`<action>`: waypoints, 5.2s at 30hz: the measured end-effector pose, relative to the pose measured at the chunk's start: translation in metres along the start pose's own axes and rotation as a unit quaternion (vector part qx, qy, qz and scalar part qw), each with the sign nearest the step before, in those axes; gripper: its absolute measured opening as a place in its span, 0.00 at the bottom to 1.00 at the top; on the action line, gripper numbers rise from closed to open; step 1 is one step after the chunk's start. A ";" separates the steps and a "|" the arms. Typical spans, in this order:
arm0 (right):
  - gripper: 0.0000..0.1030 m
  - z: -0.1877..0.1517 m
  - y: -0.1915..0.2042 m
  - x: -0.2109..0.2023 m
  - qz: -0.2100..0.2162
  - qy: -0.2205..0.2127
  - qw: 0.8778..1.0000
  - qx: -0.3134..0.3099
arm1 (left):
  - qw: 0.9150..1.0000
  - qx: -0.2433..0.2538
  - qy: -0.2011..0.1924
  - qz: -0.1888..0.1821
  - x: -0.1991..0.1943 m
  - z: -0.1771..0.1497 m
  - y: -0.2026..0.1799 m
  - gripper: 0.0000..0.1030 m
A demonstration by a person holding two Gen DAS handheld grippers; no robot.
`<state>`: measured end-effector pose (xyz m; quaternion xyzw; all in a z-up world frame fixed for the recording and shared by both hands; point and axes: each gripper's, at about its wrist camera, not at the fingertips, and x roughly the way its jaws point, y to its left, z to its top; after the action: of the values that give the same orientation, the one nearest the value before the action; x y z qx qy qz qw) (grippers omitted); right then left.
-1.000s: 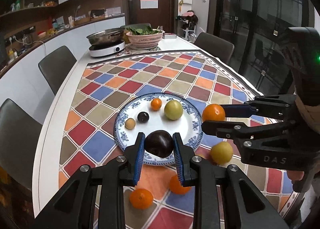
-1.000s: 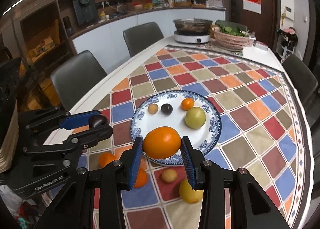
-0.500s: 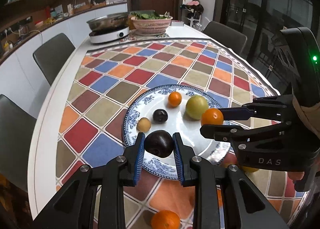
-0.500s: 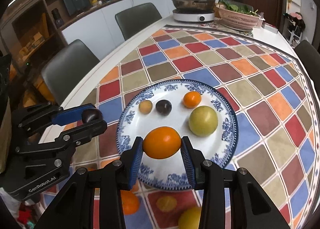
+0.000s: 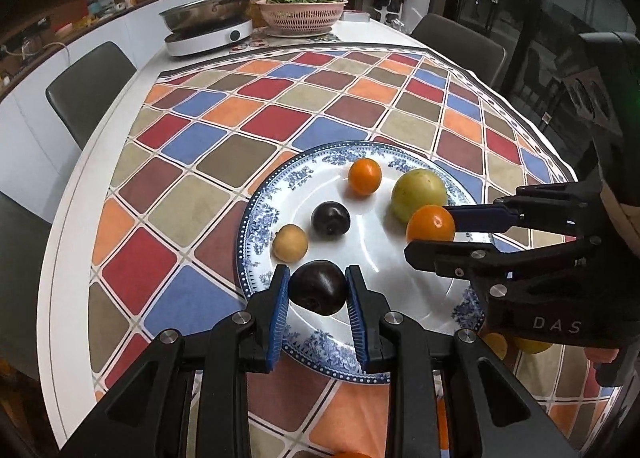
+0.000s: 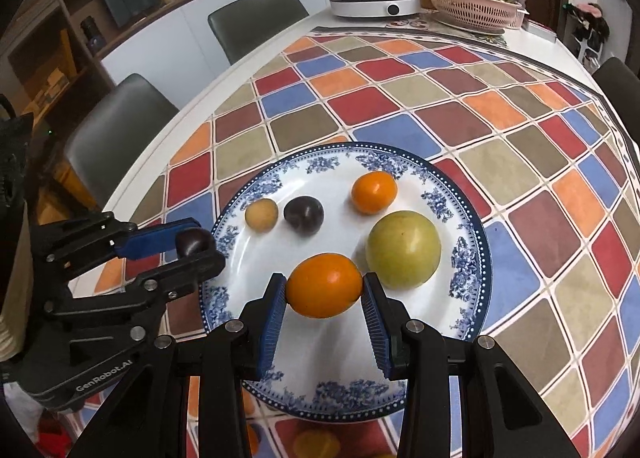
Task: Organize fruits
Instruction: 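Carry the plum to the plate with the left tool while the right carries the orange there, then open both tools to release the plum and orange on the plate, then reach the left tool to an orange while the right tool reaches another orange, then close the left tool on its orange while the right tool closes on the other orange, then lower both oranges onto the plate and open the left and right tools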
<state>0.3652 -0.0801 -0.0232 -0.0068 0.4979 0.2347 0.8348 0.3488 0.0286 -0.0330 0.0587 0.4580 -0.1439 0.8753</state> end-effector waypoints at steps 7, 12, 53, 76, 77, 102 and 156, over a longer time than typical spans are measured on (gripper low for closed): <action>0.39 0.000 -0.001 -0.005 -0.004 -0.007 1.000 0.006 | 1.000 -0.008 -0.007 0.009 -0.008 0.000 0.002 0.33; 0.47 -0.001 0.003 -0.020 -0.019 -0.028 0.999 0.001 | 0.999 -0.015 -0.017 0.029 -0.024 -0.004 0.002 0.34; 0.56 -0.106 0.085 -0.118 -0.031 -0.113 0.991 -0.068 | 0.991 -0.017 -0.101 0.089 -0.152 -0.111 -0.032 0.70; 0.55 -0.139 0.092 -0.054 -0.054 -0.039 0.993 -0.100 | 0.997 0.046 -0.061 0.026 -0.088 -0.152 -0.026 0.70; 0.55 -0.139 0.091 -0.051 -0.054 -0.037 0.993 -0.100 | 0.997 0.048 -0.057 0.023 -0.084 -0.151 -0.025 0.70; 0.42 -0.125 0.077 -0.014 -0.026 -0.003 0.996 -0.083 | 1.000 0.021 -0.012 -0.008 -0.034 -0.132 -0.019 0.41; 0.41 -0.063 0.042 -0.146 -0.044 -0.138 0.987 -0.073 | 0.992 0.005 -0.116 0.044 -0.130 -0.040 -0.059 0.40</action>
<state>0.2391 -0.1145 0.0761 -0.0572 0.3583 0.2320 0.9025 0.2293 0.0072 0.0527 0.0659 0.3494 -0.1133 0.9277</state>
